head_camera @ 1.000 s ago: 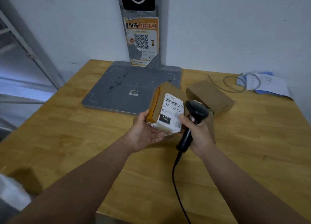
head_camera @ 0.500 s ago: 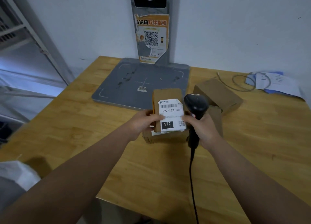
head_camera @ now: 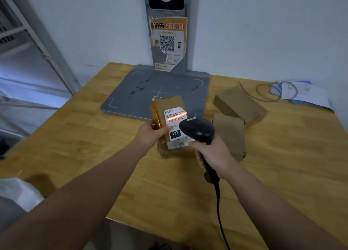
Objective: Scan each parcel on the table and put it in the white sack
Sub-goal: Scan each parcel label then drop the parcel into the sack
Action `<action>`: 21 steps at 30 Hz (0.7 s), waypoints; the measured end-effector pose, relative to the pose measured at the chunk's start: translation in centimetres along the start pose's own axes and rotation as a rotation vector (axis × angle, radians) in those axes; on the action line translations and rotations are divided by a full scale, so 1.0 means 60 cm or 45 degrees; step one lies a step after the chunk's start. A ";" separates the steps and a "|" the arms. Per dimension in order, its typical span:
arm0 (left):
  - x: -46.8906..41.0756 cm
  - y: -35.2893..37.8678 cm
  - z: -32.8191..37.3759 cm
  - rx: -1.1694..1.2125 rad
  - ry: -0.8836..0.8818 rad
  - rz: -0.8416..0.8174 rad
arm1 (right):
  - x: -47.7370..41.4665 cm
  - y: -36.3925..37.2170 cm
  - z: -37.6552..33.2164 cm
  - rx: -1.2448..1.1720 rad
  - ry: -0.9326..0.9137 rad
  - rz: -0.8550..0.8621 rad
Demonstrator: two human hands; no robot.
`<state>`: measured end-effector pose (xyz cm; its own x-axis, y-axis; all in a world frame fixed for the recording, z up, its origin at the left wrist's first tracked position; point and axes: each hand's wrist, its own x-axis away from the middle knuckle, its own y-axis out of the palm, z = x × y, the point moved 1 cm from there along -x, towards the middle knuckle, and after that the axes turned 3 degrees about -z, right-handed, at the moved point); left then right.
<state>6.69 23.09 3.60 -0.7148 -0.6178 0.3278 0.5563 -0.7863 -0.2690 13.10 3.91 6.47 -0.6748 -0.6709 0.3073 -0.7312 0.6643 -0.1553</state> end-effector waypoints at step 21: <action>-0.001 0.012 0.002 -0.026 -0.044 0.088 | 0.000 -0.003 0.004 -0.108 0.018 -0.004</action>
<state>7.18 22.57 3.49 -0.6597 -0.6709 0.3387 0.5946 -0.7416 -0.3107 13.19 3.74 6.30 -0.6707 -0.6688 0.3209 -0.7218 0.6881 -0.0745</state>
